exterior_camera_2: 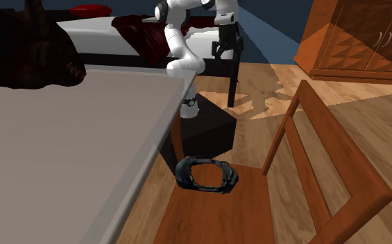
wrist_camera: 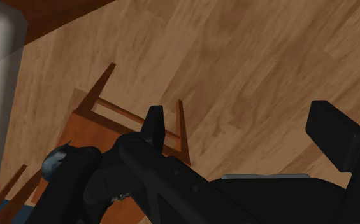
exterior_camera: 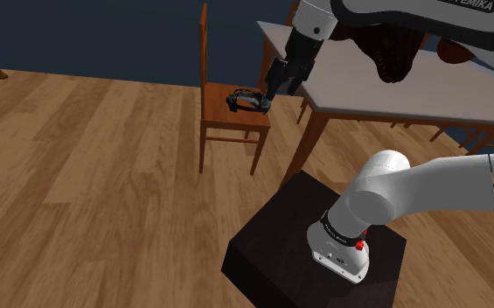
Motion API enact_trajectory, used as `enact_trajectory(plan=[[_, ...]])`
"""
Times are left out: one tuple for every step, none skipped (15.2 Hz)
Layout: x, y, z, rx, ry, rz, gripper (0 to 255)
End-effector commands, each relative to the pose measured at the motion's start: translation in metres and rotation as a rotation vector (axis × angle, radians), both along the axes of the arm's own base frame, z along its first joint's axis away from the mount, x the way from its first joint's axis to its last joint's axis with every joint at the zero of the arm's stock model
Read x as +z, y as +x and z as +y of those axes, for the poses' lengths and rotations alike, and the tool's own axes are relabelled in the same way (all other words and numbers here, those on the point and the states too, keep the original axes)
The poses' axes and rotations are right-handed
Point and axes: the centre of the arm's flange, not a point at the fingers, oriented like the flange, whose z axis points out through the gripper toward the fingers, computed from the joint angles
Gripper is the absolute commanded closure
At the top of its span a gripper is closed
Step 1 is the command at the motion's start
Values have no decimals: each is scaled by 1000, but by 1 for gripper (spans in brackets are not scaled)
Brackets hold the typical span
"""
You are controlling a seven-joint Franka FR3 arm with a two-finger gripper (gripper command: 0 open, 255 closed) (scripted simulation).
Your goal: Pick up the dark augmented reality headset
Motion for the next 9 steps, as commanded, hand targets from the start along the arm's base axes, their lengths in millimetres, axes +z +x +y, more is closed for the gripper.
enact_trajectory(plan=[[0,0,0,0,0,0,0],[-6,4,-11,25,-4,-1,0],[-11,8,-22,50,-8,-1,0],[-16,13,-33,74,-12,-2,0],[-22,18,-44,99,-16,-2,0],[-27,23,-54,124,-20,-3,0],[-32,29,-65,149,-24,-3,0],[-38,34,-75,174,-28,-4,0],[-43,40,-86,198,-33,-4,0]])
